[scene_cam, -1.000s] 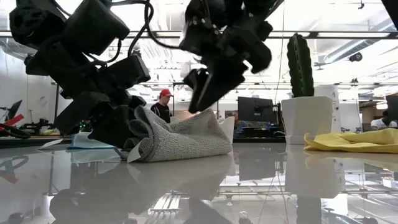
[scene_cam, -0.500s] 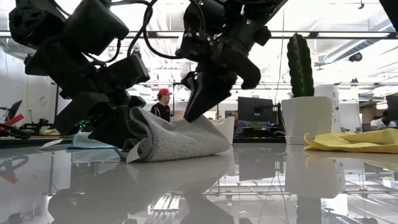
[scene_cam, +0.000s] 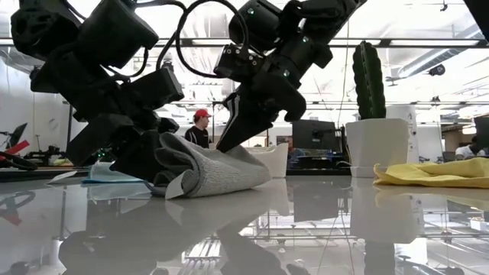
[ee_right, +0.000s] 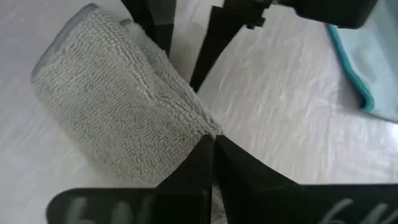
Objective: Fold microfiber towels
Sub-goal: Fold the gray cloth
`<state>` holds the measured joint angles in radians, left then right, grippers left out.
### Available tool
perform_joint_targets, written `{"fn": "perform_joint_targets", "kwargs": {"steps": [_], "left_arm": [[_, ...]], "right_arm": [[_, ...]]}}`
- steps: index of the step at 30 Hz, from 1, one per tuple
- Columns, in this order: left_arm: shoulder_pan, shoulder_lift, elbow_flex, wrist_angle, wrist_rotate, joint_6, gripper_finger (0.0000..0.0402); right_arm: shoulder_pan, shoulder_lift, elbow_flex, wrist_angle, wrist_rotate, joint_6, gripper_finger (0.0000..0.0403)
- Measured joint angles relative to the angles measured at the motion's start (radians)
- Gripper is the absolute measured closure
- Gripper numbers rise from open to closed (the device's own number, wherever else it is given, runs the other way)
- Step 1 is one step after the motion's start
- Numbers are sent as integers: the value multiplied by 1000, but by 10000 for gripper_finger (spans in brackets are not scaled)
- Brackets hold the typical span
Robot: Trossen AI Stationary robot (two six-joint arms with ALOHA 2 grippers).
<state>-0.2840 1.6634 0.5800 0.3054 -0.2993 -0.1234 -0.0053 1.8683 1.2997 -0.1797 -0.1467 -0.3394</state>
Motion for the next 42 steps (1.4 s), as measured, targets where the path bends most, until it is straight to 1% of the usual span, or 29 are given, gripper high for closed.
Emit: {"fn": "perform_joint_targets", "kwargs": {"steps": [4, 8, 11, 14, 18, 23, 26, 29, 33, 37, 39, 42], "left_arm": [[0, 0, 0, 0, 0, 0, 288], [0, 0, 0, 2, 0, 0, 288], [0, 0, 0, 1, -6, -1, 288], [0, -1, 1, -12, -14, -16, 285], [-10, -27, 12, -100, -23, -22, 260], [-15, -102, 9, -233, -9, -52, 220], [-21, -165, 8, -301, 31, -55, 211], [-26, -229, 8, -361, 40, -81, 210], [-46, -321, 7, -382, 39, -104, 212], [-65, -388, 11, -305, 3, -106, 233], [-68, -389, 5, -229, -9, -106, 250], [-74, -345, -2, -177, -9, -107, 283]], "right_arm": [[-2, 17, -15, 60, 1, 31, 394], [-2, 77, -15, 107, 2, 41, 394], [-2, 122, -4, 125, 1, 59, 394], [-2, 135, 4, 133, 1, 78, 394], [-2, 138, 5, 139, 2, 79, 394], [-2, 138, 5, 138, 2, 80, 394], [-2, 137, 5, 141, 2, 98, 394], [-2, 131, 4, 141, 2, 126, 394], [-2, 114, 4, 140, 3, 151, 394], [-2, 105, 4, 154, 2, 161, 394], [-2, 105, 4, 167, 2, 167, 394], [-2, 105, 4, 181, 2, 192, 394]]}}
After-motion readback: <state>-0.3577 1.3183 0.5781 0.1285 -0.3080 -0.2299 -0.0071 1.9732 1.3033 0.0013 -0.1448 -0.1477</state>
